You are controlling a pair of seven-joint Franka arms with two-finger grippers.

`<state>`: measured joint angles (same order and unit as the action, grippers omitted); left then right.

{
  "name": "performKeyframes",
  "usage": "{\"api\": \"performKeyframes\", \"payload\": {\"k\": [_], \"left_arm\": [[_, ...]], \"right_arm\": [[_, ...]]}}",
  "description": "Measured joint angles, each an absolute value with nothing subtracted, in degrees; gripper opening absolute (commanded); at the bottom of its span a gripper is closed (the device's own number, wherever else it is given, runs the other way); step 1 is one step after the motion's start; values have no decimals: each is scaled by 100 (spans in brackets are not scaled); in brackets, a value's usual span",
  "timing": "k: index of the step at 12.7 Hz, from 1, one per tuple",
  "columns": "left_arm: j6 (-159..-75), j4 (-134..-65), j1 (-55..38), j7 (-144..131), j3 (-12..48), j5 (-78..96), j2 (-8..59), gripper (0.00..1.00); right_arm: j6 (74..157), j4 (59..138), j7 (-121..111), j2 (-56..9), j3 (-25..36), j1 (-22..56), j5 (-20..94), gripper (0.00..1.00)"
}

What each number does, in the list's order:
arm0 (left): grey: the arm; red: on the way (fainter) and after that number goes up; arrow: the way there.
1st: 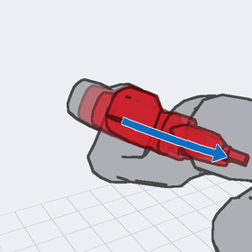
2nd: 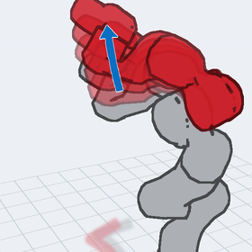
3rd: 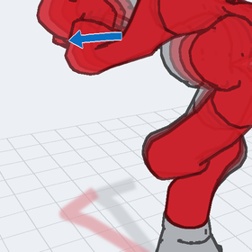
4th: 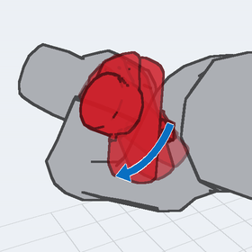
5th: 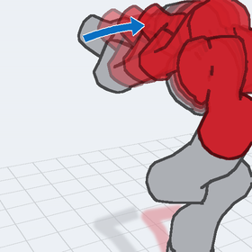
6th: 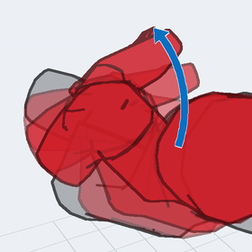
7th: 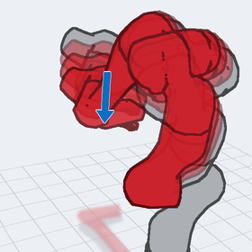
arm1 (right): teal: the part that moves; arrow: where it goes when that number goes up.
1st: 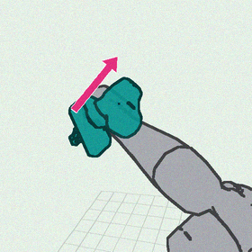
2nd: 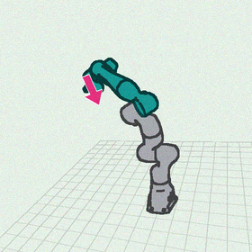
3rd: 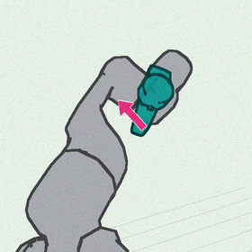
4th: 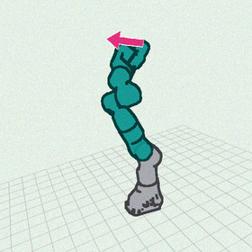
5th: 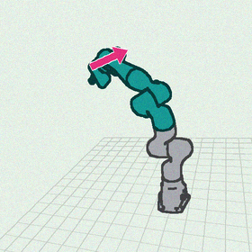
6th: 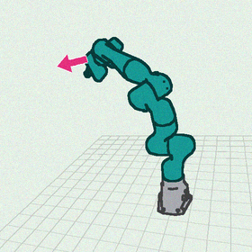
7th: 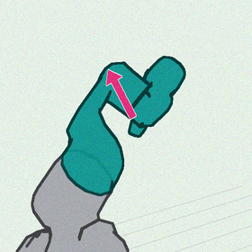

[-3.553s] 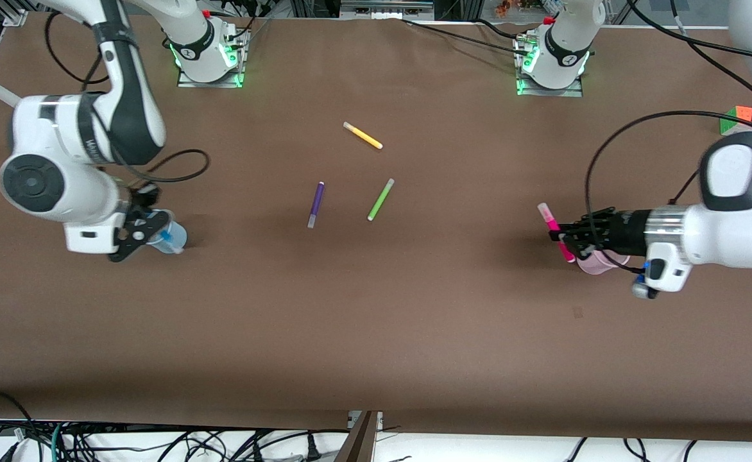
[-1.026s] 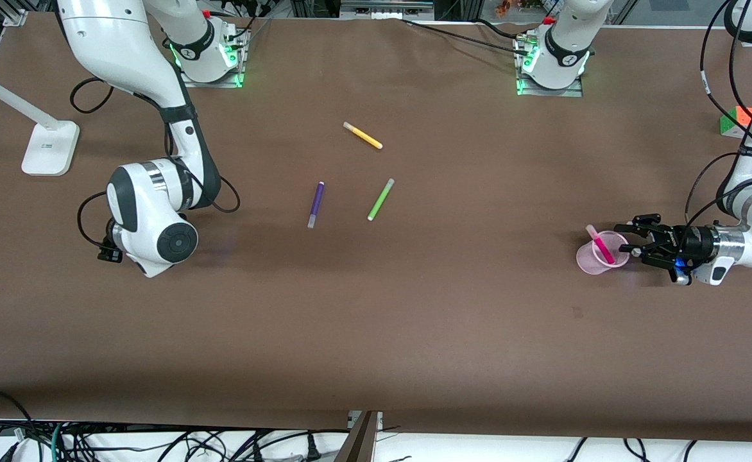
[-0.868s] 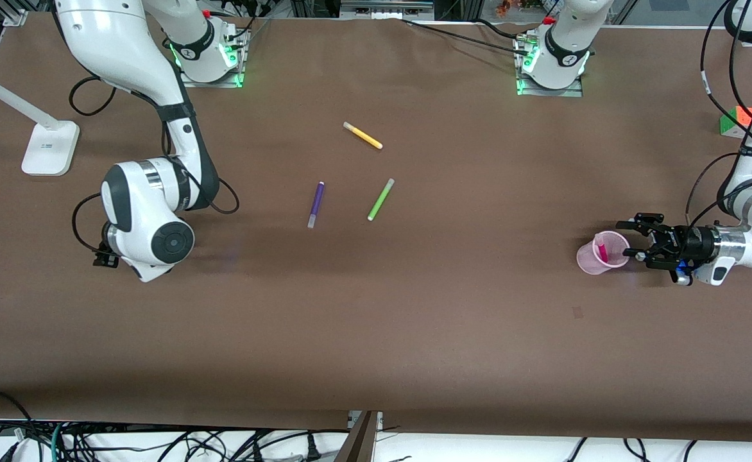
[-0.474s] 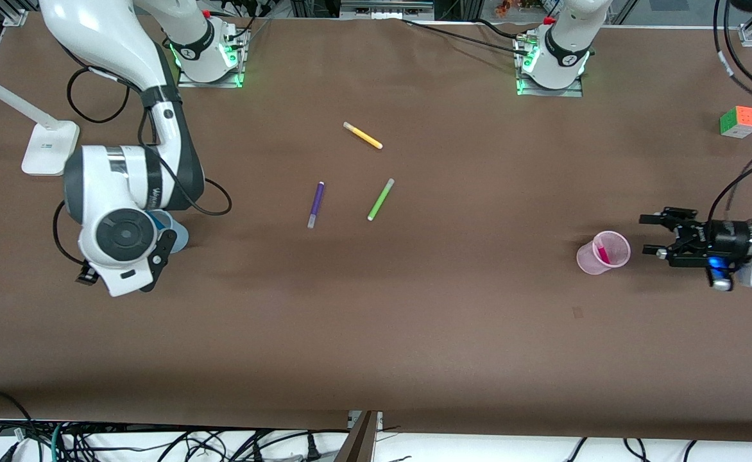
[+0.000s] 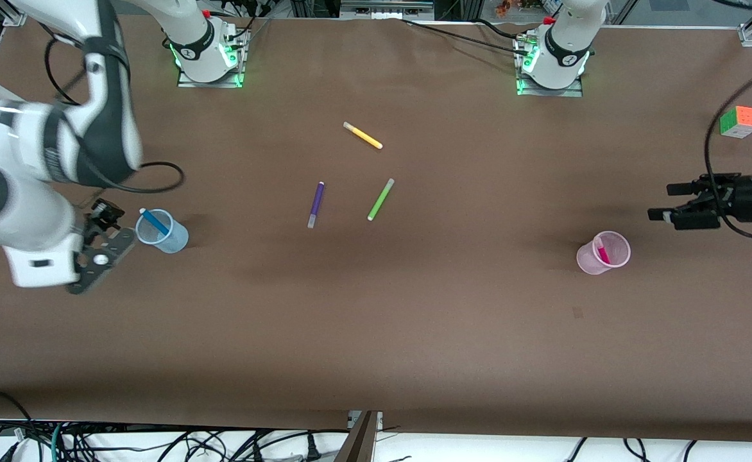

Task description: Place pink and blue markers in matching cups

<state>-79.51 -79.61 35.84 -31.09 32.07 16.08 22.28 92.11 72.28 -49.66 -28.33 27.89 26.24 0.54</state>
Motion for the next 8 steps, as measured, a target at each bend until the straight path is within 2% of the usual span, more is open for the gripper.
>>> {"api": "performKeyframes", "payload": {"k": [3,5,7,8], "left_arm": [[-7950,-7958,2778,-2637,3293,328,1657,100],[-7950,-7962,2610,-2389,3644,-388,1534,100],[-7950,-7969,2587,-2264,3888,-691,1530,100],[-7951,-7975,2588,-2093,3895,-698,1532,100]], "right_arm": [[8816,7228,-3700,-2649,2866,2603,619,100],[8629,7222,-2507,-2577,2841,2625,1033,100],[8519,7213,-1330,-2383,2581,2600,1159,100],[8447,7213,-787,-2238,2260,2490,1080,100]]}}
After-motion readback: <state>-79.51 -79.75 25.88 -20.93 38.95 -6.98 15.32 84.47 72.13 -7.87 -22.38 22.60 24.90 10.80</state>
